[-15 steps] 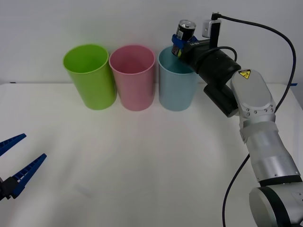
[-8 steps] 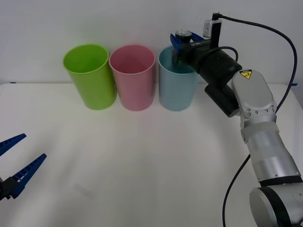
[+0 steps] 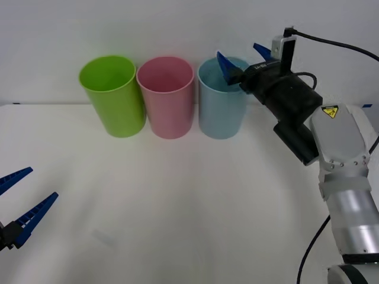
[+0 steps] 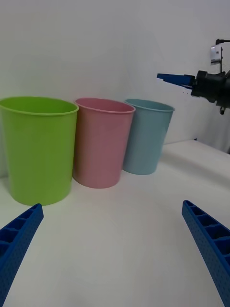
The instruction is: Grasp the object on the table and drop it into the matching bin: aluminum can to the light blue bin, PET bottle to the pink bin.
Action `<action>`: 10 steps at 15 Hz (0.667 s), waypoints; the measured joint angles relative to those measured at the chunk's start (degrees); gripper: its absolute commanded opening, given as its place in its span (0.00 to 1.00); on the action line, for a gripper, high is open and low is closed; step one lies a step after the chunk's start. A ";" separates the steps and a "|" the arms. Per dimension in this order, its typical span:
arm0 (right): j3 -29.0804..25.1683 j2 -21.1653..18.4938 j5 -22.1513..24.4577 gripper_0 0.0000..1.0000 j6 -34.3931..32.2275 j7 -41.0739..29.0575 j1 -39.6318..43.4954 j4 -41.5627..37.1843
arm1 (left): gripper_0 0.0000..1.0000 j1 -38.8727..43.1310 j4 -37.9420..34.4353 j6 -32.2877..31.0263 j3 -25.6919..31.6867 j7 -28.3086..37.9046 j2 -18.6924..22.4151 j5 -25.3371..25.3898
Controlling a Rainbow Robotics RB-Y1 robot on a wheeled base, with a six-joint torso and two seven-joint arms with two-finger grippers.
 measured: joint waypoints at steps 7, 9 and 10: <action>2.46 -6.34 -5.04 1.00 -1.33 0.06 15.36 -16.73 | 1.00 0.00 0.00 0.00 0.00 0.00 0.00 0.00; 2.47 -8.18 -7.03 1.00 -2.24 0.32 19.91 -20.80 | 1.00 0.00 0.00 0.00 0.00 0.00 0.00 0.00; 2.38 -8.96 -7.85 1.00 -2.54 0.51 21.87 -22.46 | 1.00 0.00 0.00 0.00 0.00 0.00 0.00 0.00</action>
